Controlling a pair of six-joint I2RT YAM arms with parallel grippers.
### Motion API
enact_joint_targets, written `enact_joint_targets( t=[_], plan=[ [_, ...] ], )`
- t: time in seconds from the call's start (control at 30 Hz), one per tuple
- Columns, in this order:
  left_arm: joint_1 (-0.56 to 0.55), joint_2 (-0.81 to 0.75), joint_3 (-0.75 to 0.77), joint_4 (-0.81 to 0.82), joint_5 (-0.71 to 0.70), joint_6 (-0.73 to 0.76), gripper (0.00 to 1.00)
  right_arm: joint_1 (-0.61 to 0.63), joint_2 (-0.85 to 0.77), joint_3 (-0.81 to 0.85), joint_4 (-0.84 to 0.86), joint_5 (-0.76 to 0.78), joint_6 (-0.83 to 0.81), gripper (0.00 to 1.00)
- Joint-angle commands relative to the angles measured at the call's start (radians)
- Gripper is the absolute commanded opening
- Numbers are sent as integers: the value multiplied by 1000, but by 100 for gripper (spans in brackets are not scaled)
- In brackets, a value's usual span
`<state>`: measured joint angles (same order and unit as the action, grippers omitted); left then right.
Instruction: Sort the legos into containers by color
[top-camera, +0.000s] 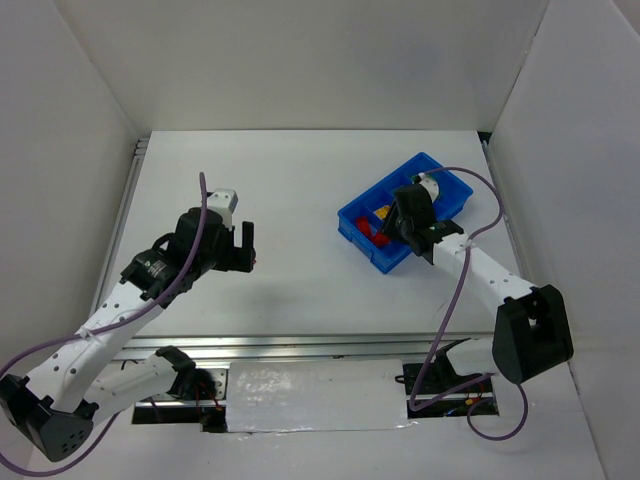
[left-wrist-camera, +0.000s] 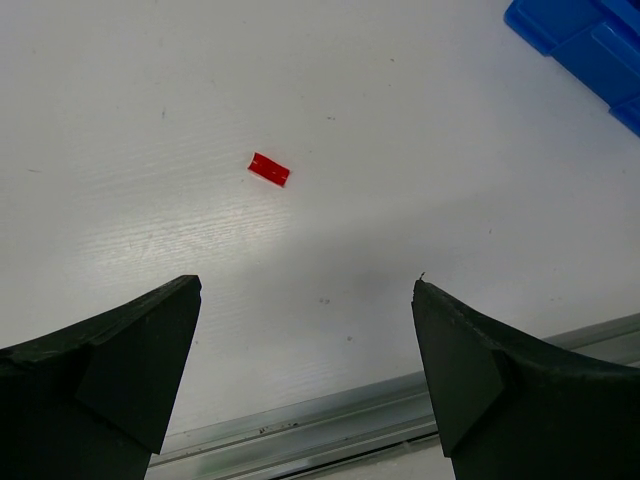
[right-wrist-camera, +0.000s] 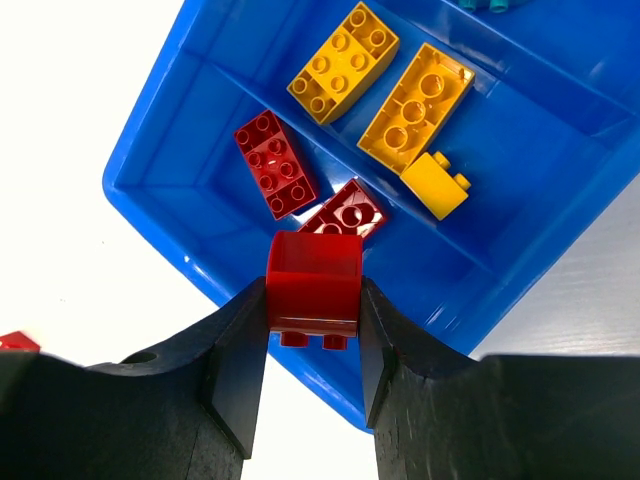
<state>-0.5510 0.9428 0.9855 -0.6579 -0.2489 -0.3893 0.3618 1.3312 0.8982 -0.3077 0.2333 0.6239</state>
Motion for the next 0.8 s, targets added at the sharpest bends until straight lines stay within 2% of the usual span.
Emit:
enact_joint_targets(
  t=[0.0,0.37,0.53,0.67,0.73,0.77],
  plan=[
    [8,-24,-7,27,-33,6,99,-3,8,34,19,-5,2,0],
    [10,-18,-8,29,-29,6,99,-3,23,42,21,0,-3,0],
    [11,-18,-11,24,-38,3,99,-1,42,48,25,-15,0,6],
    [14,-15,-13,27,-46,1,99,-3,52,48,41,-35,5,16],
    [16,-10,-11,27,-38,1,99,-3,56,53,39,-34,8,27],
    [19,-9,-11,26,-36,1,100,-1,57,53,39,-35,8,39]
  ],
)
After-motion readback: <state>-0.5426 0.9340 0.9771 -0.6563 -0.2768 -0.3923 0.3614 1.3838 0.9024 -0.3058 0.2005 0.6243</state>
